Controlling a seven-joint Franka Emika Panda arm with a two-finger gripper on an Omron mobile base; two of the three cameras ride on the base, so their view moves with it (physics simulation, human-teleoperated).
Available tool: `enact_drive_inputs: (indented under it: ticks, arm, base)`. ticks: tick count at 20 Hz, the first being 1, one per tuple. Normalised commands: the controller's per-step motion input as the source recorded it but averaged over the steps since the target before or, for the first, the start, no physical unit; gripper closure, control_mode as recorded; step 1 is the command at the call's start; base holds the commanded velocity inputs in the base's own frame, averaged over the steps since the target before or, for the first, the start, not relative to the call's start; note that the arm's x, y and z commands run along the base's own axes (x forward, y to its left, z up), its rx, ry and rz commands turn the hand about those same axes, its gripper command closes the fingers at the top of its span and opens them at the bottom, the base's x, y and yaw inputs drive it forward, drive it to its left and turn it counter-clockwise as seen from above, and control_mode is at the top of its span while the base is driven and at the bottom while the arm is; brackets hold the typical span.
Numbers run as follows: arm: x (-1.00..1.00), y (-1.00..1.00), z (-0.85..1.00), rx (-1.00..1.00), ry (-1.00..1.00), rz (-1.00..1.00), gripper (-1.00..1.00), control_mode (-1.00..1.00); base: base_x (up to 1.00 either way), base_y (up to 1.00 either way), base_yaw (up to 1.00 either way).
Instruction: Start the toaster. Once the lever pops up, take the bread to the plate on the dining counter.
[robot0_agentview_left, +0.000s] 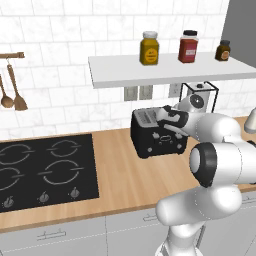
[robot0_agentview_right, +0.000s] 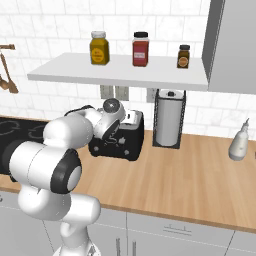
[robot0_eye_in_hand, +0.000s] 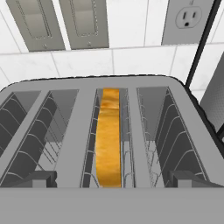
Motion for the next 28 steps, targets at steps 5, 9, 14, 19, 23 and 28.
enact_drive_inputs:
  ticks: [5, 9, 14, 19, 23, 28]
  arm:
    - [0.0, 0.0, 0.0, 0.0, 0.0, 0.0, -1.0, -1.0]
    - [0.0, 0.0, 0.0, 0.0, 0.0, 0.0, -1.0, -1.0]
    - [0.0, 0.0, 0.0, 0.0, 0.0, 0.0, -1.0, -1.0]
    - [0.0, 0.0, 0.0, 0.0, 0.0, 0.0, -1.0, -1.0]
    - [0.0, 0.0, 0.0, 0.0, 0.0, 0.0, -1.0, -1.0]
    - [0.0, 0.0, 0.0, 0.0, 0.0, 0.0, -1.0, -1.0]
  base:
    - [0.0, 0.0, 0.0]
    - [0.0, 0.0, 0.0]
    - [0.0, 0.0, 0.0]
    - [0.0, 0.0, 0.0]
    - [0.0, 0.0, 0.0]
    - [0.0, 0.0, 0.0]
